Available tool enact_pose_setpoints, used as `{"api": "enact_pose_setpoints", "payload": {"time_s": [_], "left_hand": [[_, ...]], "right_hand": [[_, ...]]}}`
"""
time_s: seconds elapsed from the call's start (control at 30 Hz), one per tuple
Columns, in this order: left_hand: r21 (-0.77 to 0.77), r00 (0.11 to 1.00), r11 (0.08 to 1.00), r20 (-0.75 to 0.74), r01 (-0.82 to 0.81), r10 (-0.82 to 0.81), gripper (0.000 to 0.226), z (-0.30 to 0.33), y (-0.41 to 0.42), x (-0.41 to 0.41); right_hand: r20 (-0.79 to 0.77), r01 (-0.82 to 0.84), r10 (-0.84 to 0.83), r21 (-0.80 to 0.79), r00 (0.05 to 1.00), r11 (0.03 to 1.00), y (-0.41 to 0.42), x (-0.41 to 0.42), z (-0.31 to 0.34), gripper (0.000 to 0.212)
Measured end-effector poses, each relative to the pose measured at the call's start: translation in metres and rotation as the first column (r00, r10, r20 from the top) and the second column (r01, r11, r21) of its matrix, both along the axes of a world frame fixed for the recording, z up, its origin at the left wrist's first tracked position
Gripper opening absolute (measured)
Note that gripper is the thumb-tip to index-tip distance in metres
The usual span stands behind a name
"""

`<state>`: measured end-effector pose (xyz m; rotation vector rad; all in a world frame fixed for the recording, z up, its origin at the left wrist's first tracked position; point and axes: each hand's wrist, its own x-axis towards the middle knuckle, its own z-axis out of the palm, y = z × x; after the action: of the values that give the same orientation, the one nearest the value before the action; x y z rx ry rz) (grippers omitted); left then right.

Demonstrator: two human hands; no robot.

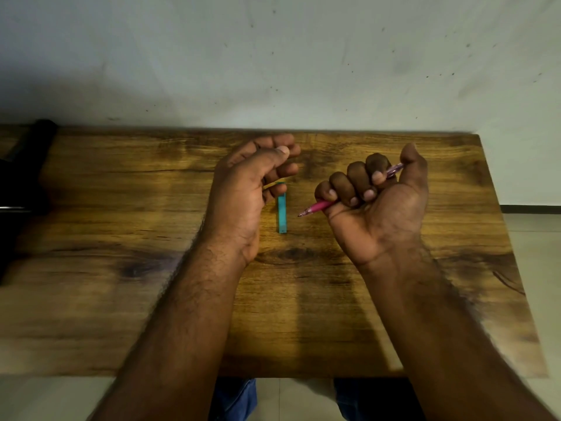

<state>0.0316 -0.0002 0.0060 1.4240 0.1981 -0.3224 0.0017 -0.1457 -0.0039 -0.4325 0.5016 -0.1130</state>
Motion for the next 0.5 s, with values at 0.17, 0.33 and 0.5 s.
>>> {"api": "enact_pose_setpoints", "payload": {"time_s": [0.17,0.33,0.5], "left_hand": [[-0.008,1.000,1.000,-0.006,-0.004,0.004,0.022,0.0008,-0.0005,-0.0003],[-0.016,1.000,1.000,-0.008,-0.006,0.006,0.022,0.0013,-0.0006,-0.0002],[-0.016,1.000,1.000,-0.007,-0.003,0.003,0.021,0.0009,-0.0006,-0.0008]], "right_hand": [[-0.006,-0.004,0.004,-0.018,1.000,1.000,-0.0001,0.0001,-0.0008,0.060],[-0.018,-0.004,0.004,0.011,1.000,1.000,-0.0004,0.0003,-0.0006,0.062],[-0.026,0.002,-0.003,-0.028,1.000,1.000,-0.0008,0.0007,-0.0017,0.060]]}}
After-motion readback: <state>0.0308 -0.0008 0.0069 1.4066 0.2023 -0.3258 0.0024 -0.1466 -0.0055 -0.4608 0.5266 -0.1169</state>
